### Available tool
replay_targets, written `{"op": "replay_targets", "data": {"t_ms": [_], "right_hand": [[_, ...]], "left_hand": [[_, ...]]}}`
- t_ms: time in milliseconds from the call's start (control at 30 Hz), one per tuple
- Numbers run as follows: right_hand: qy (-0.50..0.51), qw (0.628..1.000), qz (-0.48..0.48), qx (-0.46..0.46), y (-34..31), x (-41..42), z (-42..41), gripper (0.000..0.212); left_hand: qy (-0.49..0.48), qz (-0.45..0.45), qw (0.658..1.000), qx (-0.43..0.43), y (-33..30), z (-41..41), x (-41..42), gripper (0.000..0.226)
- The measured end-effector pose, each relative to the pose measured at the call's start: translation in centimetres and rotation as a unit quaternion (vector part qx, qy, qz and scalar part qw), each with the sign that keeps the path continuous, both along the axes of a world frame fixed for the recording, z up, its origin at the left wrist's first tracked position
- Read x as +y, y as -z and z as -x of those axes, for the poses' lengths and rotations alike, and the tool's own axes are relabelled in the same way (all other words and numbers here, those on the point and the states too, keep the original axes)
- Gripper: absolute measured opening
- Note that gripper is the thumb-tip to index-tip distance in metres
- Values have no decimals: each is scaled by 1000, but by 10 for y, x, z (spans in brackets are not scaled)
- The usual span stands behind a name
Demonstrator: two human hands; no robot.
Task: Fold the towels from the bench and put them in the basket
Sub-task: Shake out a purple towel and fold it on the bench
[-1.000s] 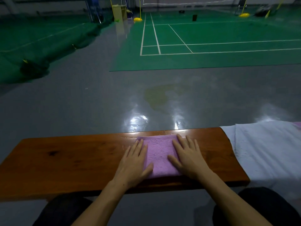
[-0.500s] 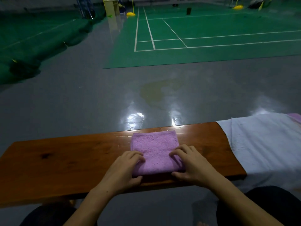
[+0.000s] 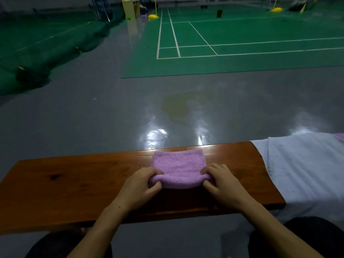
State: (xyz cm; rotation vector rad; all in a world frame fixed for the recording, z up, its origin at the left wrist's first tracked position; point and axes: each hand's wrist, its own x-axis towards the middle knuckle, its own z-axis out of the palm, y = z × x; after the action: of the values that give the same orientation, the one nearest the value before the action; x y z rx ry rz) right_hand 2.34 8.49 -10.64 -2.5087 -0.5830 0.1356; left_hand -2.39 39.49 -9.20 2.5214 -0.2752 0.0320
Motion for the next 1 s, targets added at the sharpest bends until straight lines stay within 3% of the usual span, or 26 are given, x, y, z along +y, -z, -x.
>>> {"op": "replay_targets", "data": {"t_ms": [200,467,633,733,800,900,933,1000], "right_hand": [[32,998,-42,45,-7,0,4,10],[82,993,-32,82,-4,7,2,23],[125,989,15,77,4,13,-7,29],[165,983,41,69,4,15,-8,33],[193,980,51,1,-2,17,-3,33],[147,963,55,-220,-1,31,15,26],[89,961,55,-256,3,44,25,33],[-16,965,74,-251,17,69,45,48]], "left_hand": [[-41,69,997,-5,-7,5,4,7],[-101,43,994,17,-3,4,0,12],[-175,-102,978,57,-2,-1,-7,34],[-192,-159,967,59,-3,-1,-10,35],[-199,-196,960,-9,-4,0,-9,31],[-136,-209,956,-157,3,2,-22,33],[-94,-219,957,-165,11,3,-31,39],[-33,-253,962,-101,31,7,-47,56]]}}
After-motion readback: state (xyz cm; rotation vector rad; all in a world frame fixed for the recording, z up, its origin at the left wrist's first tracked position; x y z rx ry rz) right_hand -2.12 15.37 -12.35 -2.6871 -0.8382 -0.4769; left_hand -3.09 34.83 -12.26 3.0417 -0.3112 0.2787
